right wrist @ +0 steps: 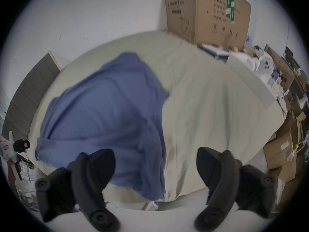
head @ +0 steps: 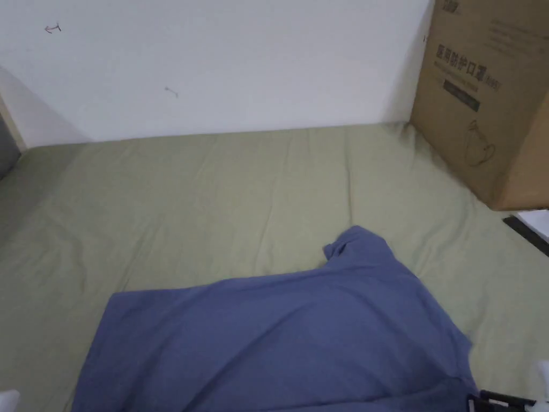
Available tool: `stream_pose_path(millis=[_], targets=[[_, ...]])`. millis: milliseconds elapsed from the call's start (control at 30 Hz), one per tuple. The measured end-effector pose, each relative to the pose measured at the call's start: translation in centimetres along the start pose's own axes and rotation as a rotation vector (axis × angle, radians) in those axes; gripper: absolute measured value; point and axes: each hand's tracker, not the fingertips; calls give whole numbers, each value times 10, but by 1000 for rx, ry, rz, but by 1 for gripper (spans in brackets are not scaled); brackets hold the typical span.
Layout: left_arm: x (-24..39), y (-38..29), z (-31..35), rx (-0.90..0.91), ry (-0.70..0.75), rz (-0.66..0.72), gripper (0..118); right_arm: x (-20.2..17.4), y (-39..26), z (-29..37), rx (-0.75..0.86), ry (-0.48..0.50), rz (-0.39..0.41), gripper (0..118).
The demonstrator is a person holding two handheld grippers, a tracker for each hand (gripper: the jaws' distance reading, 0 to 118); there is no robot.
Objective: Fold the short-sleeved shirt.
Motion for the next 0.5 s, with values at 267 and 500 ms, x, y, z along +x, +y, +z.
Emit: stream_pose_path(millis=[267, 500], targets=[[53, 40, -13, 175, 10, -21, 0, -21, 42, -17, 88, 58, -33, 0], [56, 78, -42, 184, 9, -1, 0, -15, 107, -86, 74, 146, -81, 27]])
